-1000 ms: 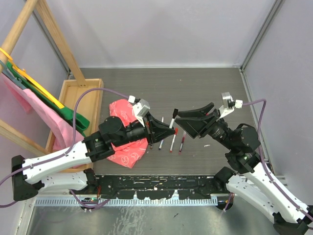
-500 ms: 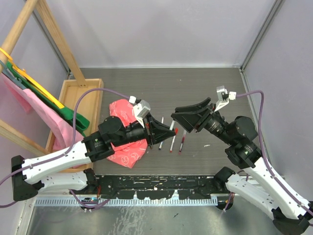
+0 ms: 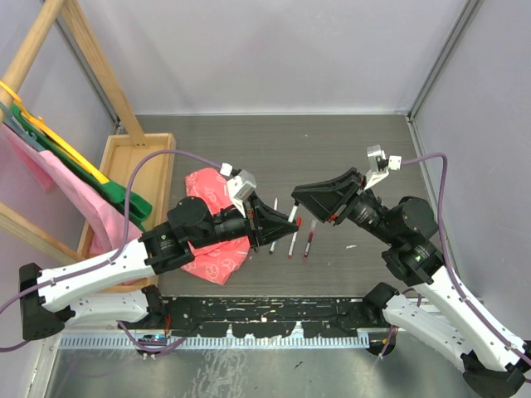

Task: Insert the pens into the pen caps
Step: Press the pen cap onto the pen.

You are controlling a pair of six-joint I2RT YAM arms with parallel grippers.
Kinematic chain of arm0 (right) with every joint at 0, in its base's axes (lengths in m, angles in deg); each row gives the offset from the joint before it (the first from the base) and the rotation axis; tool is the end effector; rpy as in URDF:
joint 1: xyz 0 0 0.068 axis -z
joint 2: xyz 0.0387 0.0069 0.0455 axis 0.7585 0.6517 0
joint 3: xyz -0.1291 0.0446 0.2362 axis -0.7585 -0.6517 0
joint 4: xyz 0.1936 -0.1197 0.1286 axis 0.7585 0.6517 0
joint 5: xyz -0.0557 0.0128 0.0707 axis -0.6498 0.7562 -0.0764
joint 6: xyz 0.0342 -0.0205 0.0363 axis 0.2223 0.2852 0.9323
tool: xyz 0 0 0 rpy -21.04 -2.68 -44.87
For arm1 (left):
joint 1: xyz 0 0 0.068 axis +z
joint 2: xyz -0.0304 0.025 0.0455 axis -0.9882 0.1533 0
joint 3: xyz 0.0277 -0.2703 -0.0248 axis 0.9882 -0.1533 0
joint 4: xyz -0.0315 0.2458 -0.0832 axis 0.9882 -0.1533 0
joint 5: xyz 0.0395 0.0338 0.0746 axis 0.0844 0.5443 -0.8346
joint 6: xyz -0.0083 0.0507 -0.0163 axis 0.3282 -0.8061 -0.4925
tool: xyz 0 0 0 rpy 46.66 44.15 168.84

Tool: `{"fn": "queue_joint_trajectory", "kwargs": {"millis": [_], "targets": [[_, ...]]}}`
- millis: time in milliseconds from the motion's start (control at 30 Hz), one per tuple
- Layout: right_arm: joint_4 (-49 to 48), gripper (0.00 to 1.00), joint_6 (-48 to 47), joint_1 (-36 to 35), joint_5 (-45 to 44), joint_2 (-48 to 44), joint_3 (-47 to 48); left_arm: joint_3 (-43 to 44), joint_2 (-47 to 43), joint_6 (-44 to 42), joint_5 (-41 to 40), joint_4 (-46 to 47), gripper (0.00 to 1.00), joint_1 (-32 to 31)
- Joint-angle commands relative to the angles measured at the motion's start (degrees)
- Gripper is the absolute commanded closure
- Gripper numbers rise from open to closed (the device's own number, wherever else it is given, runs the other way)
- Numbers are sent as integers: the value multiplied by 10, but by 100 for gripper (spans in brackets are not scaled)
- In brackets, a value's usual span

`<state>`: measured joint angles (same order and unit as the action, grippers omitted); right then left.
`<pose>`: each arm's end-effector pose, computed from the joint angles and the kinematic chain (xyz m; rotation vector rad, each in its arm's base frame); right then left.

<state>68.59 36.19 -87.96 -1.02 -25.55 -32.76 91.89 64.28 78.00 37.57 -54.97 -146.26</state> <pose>0.1058 0.0998 0.4103 -0.3017 1.3671 1.3936 0.0957 -0.2218 0.3877 0.7235 1.4649 -1.3850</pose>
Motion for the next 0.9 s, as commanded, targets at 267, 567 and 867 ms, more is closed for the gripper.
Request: {"fn": "queue_joint_trajectory", "kwargs": {"millis": [267,567,867], "targets": [[-52,93,3,-2,34,13,2,57,-14,-6,-61,-6,100,2],[-59,100,23,-3,69,19,-23,134,-15,-27,-118,-1,100,2],[-8,100,3,-67,47,4,-66,224,26,-52,-104,18,100,2]]}}
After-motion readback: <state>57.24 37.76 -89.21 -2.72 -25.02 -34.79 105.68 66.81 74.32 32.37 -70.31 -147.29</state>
